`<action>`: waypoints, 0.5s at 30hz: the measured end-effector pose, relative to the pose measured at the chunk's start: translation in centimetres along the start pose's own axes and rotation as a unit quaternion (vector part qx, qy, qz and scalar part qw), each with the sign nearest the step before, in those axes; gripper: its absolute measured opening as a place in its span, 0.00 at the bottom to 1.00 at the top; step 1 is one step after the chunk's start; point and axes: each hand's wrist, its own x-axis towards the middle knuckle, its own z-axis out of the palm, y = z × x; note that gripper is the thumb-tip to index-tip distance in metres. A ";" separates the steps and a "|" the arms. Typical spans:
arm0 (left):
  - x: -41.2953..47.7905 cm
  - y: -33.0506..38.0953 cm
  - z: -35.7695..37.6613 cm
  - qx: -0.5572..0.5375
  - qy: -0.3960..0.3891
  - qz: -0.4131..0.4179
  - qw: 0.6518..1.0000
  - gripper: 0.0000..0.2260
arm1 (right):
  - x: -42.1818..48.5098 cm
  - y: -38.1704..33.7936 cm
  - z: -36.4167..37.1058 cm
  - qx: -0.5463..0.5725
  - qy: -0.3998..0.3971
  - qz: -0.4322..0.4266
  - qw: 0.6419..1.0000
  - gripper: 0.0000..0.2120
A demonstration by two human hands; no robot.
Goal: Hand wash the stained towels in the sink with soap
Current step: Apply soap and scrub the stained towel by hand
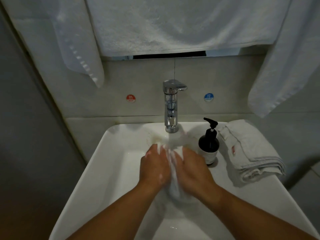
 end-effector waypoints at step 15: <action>-0.8 -0.4 -0.5 0.124 -0.102 0.006 0.987 0.19 | 1.1 -0.3 0.2 0.045 0.077 -0.028 0.996 0.15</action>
